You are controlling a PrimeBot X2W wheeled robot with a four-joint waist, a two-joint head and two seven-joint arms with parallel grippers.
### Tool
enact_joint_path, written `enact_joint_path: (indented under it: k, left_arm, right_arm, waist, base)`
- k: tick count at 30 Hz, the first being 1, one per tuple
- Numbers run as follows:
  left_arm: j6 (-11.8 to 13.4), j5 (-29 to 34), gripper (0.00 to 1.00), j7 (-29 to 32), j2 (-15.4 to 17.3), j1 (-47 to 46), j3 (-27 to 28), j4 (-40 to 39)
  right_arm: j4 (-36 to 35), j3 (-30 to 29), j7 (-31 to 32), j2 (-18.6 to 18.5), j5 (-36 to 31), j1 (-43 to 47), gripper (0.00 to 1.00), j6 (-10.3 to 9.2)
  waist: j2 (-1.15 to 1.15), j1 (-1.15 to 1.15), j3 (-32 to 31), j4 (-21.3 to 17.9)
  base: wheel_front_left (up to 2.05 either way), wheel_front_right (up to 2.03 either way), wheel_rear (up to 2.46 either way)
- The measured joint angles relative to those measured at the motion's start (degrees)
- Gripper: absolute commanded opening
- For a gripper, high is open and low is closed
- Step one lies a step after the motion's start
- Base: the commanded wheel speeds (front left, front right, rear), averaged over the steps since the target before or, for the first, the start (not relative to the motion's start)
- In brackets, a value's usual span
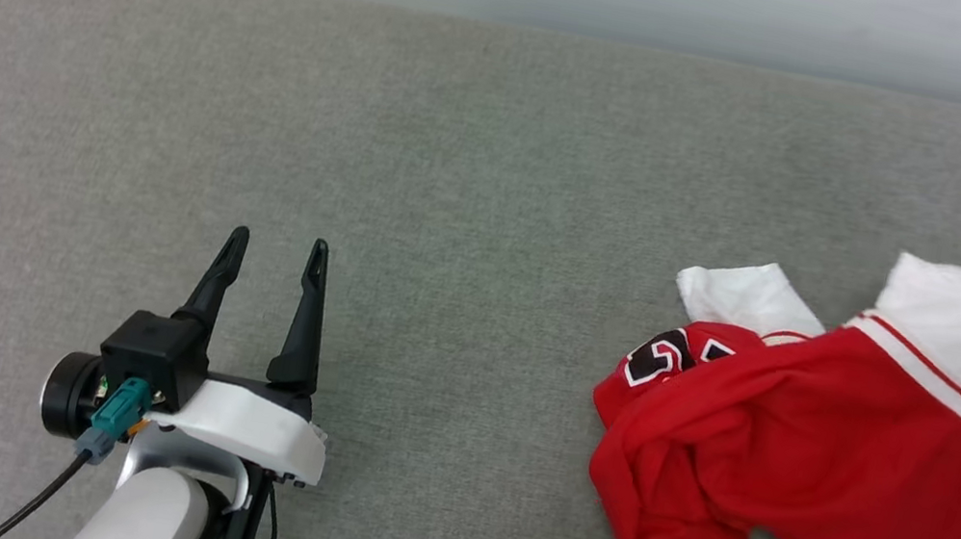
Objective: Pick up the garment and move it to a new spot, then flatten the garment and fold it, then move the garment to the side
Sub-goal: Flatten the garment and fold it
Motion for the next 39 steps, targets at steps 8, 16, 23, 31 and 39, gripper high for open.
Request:
enact_joint_path:
  k: [8, 16, 23, 31, 39]
  left_arm:
    - [0.7, -1.0, 1.00, 1.1, 0.8, 3.3, 0.1, -0.8]
    - [1.3, -1.5, 1.00, 2.3, 1.6, 4.7, 0.0, -1.3]
    - [1.5, -2.1, 1.00, 3.0, 2.2, 6.1, 0.0, -1.3]
    - [1.6, -2.7, 1.00, 3.3, 2.6, 7.9, -0.1, -1.1]
    - [2.0, -3.0, 1.00, 4.2, 3.2, 9.0, -0.3, -1.1]
  right_arm:
    - [-6.9, -14.9, -1.7, 10.2, 0.2, 23.7, 0.00, 0.00]
    - [3.4, -16.7, -9.1, 14.8, -1.6, 31.2, 0.67, -0.01]
    - [8.2, -15.6, -22.0, 14.8, -0.9, 29.9, 1.00, -0.01]
    - [5.3, -14.4, -38.1, 12.8, -3.0, 28.2, 1.00, -0.01]
    - [0.0, -5.6, -44.9, 13.1, -5.0, 28.0, 1.00, -0.01]
  waist:
    - [0.00, -0.01, -4.7, -2.9]
    - [0.00, -0.01, -6.7, -3.0]
    - [0.00, -0.01, -8.1, -3.0]
    - [0.00, -0.01, -10.5, -2.8]
    - [0.00, -0.01, -12.8, -1.9]
  base:
    - [0.00, 0.00, 0.00]
    - [0.00, 0.00, 0.00]
    - [0.00, 0.00, 0.00]
    - [0.00, 0.00, 0.00]
    - [0.00, 0.00, 0.00]
